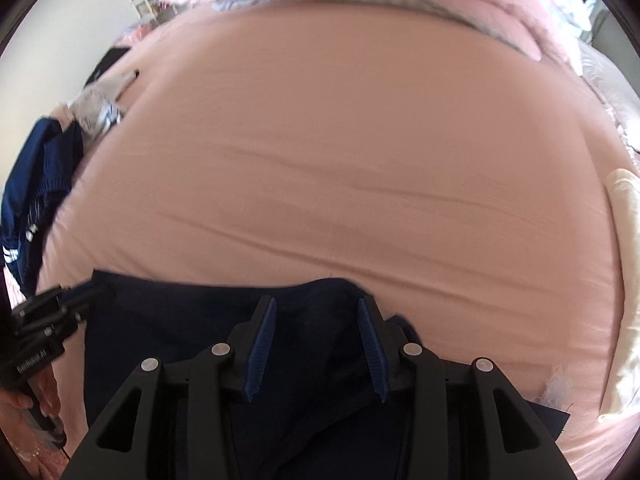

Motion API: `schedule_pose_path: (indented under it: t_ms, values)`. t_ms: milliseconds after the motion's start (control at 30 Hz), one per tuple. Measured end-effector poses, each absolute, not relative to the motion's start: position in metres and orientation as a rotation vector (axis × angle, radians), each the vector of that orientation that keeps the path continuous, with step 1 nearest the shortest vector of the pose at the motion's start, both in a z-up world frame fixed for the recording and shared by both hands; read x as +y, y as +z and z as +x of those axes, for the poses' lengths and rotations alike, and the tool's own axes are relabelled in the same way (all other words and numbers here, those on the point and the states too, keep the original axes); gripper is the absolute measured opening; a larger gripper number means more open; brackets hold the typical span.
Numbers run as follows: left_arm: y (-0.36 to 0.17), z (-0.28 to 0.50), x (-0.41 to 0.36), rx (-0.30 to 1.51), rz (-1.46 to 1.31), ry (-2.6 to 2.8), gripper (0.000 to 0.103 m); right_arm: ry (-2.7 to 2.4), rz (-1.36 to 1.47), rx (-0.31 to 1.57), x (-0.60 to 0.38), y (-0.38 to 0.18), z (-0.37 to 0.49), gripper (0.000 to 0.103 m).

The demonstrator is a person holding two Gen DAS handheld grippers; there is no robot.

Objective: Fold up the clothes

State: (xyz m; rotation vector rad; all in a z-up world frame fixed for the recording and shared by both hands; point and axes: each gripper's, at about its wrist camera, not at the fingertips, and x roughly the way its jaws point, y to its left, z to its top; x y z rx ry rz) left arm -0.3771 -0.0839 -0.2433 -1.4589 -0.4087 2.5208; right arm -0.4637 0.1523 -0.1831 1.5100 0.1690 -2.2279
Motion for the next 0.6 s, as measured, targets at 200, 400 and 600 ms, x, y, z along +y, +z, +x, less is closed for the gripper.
schedule_pose_path:
  t_ms: [200, 400, 600]
  values:
    - [-0.244, -0.378, -0.080, -0.406, -1.449, 2.548, 0.022, -2.093, 1.527, 0.175, 0.145, -0.192, -0.475, 0.040]
    - [-0.242, -0.372, -0.080, -0.391, -1.436, 2.587, 0.007, -2.034, 1.491, 0.260, 0.108, -0.204, -0.475, 0.007]
    - [-0.230, -0.350, -0.090, -0.367, -1.432, 2.689, 0.006, -1.973, 1.296, 0.078, 0.099, -0.178, -0.469, 0.005]
